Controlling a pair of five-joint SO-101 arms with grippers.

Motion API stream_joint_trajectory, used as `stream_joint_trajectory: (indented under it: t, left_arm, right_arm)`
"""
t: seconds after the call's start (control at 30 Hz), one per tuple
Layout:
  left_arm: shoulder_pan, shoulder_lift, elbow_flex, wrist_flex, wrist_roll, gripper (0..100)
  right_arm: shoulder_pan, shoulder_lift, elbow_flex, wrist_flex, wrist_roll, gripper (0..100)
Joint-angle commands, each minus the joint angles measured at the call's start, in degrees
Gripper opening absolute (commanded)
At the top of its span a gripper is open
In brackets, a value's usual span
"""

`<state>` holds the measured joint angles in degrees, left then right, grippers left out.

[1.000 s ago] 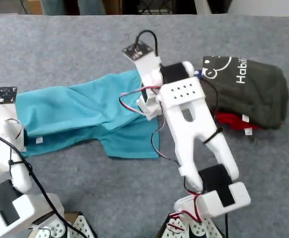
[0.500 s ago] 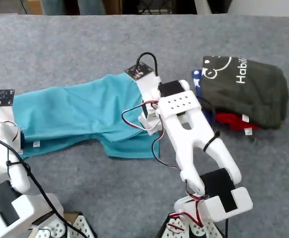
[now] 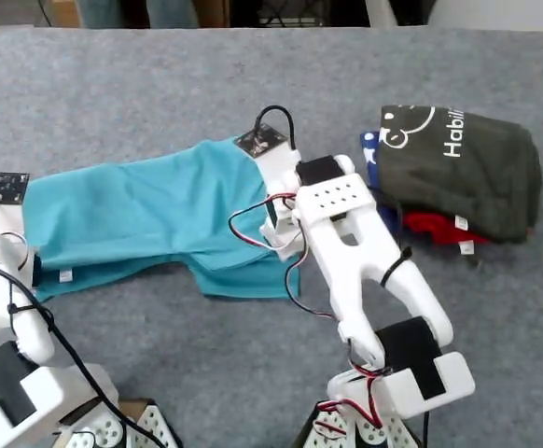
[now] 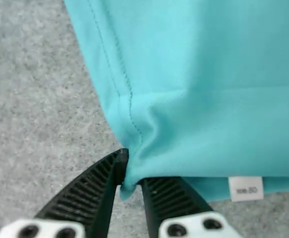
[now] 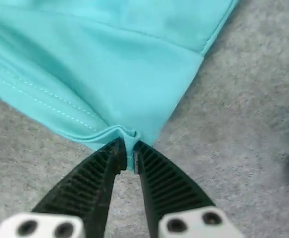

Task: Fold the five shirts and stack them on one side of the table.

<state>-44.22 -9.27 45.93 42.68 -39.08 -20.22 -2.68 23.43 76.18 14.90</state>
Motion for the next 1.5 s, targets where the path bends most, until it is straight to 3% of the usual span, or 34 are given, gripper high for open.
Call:
stream_joint_trajectory:
  t: [0.0, 0.37, 0.5, 0.6, 0.77, 0.9, 1.13, 1.33, 1.47]
  left_arm:
    - [-0.57, -1.67, -1.27, -0.09, -0.18, 3]
    - [-0.84, -1.67, -1.01, 0.26, -0.35, 3]
    - [-0.66, -1.67, 0.13, 0.09, -0.53, 3]
    - [-0.66, -1.67, 0.13, 0.26, -0.53, 6]
    - [-1.01, -1.76, -0.31, 0.26, -0.53, 21]
    - [-1.19, -2.37, -0.66, 0.26, -0.53, 21]
    - [-1.27, -2.37, -7.34, 9.49, -0.53, 21]
    - [-4.79, -2.37, -16.04, 16.00, -0.62, 21]
    - [-9.98, -2.37, -24.75, 18.02, -0.09, 21]
  right_arm:
    - [-3.69, -2.15, 1.27, -0.53, 0.44, 1.4]
    - [-4.31, -2.07, 5.49, -1.85, 0.53, 1.5]
    - [-4.31, -2.07, 10.07, -3.34, 6.33, 2.5]
    - [-3.08, -2.59, 12.26, -5.01, 6.68, 13.7]
    - [-0.53, -2.59, 11.12, -2.90, 12.31, 36.3]
    - [-0.35, -2.59, 6.20, 2.46, 13.98, 43.3]
    - [-0.35, -2.51, -9.80, 12.75, 14.15, 31.0]
    - [-0.35, -1.98, -23.16, 17.32, 14.33, 0.8]
    - [-0.35, 2.33, -31.08, 16.00, 13.10, 4.4]
